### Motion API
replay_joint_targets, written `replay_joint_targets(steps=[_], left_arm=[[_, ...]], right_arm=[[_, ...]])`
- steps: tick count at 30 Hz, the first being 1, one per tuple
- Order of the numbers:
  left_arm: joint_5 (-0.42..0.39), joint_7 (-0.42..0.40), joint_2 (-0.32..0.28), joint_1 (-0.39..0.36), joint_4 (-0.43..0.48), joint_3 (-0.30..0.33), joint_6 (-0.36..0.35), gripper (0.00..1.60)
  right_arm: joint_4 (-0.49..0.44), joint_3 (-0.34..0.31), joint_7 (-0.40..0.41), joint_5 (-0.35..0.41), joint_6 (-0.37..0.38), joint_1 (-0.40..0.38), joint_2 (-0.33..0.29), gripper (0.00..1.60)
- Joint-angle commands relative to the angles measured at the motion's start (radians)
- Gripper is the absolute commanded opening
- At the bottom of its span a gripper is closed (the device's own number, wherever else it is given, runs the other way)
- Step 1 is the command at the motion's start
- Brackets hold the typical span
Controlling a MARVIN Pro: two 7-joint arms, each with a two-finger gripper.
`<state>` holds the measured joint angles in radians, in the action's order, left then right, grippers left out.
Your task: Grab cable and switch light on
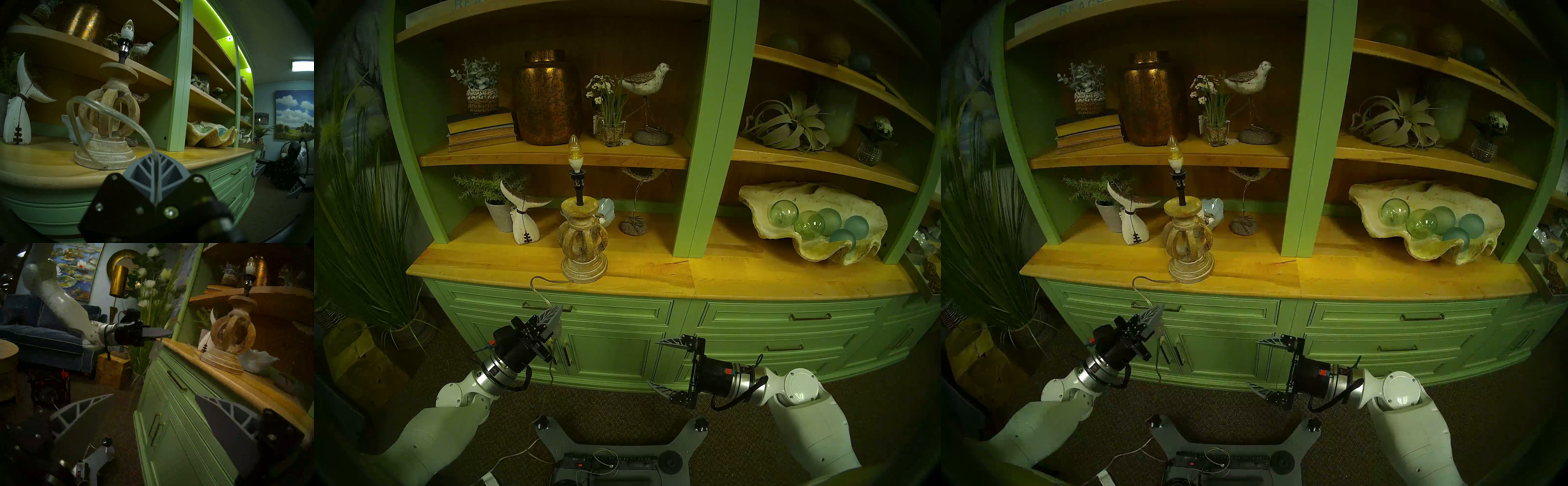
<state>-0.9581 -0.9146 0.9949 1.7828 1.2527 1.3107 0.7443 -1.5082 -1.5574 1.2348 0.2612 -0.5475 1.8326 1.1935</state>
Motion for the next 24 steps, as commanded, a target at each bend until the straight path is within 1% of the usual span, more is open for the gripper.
replay_joint_targets(steps=[1,2,3,6,8,11,12,13,14,21,22,24], left_arm=[[-0.010,0.001,0.003,-0.018,0.024,0.012,0.007,0.00],[-0.010,0.001,0.003,-0.018,0.024,0.012,0.007,0.00],[-0.010,0.001,0.003,-0.018,0.024,0.012,0.007,0.00],[-0.010,0.001,0.003,-0.018,0.024,0.012,0.007,0.00],[-0.010,0.000,0.003,-0.018,0.025,0.012,0.007,0.00],[-0.011,0.000,0.003,-0.018,0.025,0.013,0.007,0.00],[-0.010,0.000,0.003,-0.018,0.025,0.012,0.007,0.00],[-0.010,0.000,0.003,-0.018,0.024,0.012,0.007,0.00],[-0.010,0.000,0.003,-0.018,0.024,0.012,0.007,0.00],[-0.008,0.000,0.003,-0.019,0.022,0.012,0.006,0.00],[-0.008,0.000,0.003,-0.019,0.022,0.012,0.006,0.00],[-0.008,0.000,0.003,-0.019,0.022,0.012,0.006,0.00]], right_arm=[[0.063,0.073,-0.019,-0.010,-0.029,-0.120,0.095,1.60],[0.068,0.088,-0.032,-0.003,-0.023,-0.104,0.100,1.60],[0.094,0.098,-0.023,-0.004,-0.020,-0.109,0.123,1.60],[0.148,0.130,-0.030,-0.022,-0.048,-0.116,0.147,1.60],[0.203,0.147,-0.039,-0.033,-0.074,-0.141,0.168,1.60],[0.251,0.160,-0.052,-0.042,-0.087,-0.178,0.191,1.60],[0.253,0.157,-0.059,-0.047,-0.089,-0.183,0.200,1.60],[0.271,0.165,-0.058,-0.047,-0.091,-0.204,0.203,1.60],[0.257,0.159,-0.066,-0.052,-0.086,-0.200,0.211,1.60],[0.269,0.155,-0.087,-0.074,-0.055,-0.272,0.241,1.60],[0.253,0.150,-0.091,-0.082,-0.041,-0.266,0.246,1.60],[0.272,0.161,-0.088,-0.099,-0.025,-0.297,0.253,1.60]])
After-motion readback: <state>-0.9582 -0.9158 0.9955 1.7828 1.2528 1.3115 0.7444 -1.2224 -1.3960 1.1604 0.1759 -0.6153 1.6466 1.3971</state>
